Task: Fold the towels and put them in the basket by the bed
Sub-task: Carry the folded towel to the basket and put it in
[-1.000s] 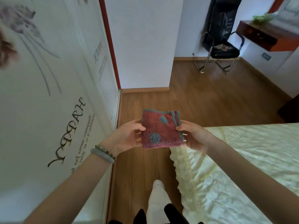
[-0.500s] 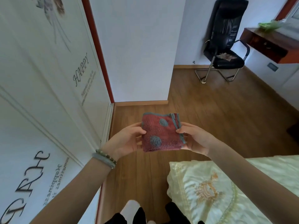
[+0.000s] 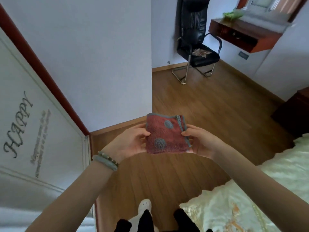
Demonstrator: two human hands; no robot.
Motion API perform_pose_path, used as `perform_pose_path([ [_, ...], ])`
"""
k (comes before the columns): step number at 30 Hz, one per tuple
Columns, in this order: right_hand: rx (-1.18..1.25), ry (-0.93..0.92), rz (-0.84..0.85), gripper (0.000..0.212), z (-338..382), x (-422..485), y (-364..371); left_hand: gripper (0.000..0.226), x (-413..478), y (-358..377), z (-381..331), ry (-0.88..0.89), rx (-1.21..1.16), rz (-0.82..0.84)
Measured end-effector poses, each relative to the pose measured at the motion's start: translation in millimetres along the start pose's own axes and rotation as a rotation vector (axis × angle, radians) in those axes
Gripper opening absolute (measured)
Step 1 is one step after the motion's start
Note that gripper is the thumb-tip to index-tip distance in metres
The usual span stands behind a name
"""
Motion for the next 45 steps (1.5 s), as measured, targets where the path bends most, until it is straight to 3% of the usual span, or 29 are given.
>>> perform_pose_path([
  [7, 0.142, -0.056, -0.187, 0.033, 58.4, 62.6, -16.3, 0.036, 101.0, 3.1, -86.0, -0.074, 0.155, 0.067],
  [17, 0.282, -0.096, -0.365, 0.03, 117.2, 105.1, -107.2, 0.033, 247.9, 67.8, -125.1, -0.195, 0.265, 0.258],
  [32, 0.349, -0.196, -0.564, 0.03, 276.4, 156.5, -342.5, 0.032, 506.6, 276.3, -174.8, -0.279, 0.362, 0.433],
  [45, 0.481, -0.281, -0.742, 0.044, 338.7, 169.9, -529.6, 0.033, 683.9, 446.5, -163.8, -0.411, 0.473, 0.62],
])
Point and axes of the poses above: each hand's wrist, its own x-axis towards the middle knuckle, its own y-axis out of the palm, z = x × y, the point moved 2 cm from there along x, towards the middle knuckle, and after that the axes turned 4 degrees about -z, right-handed, at the moved point
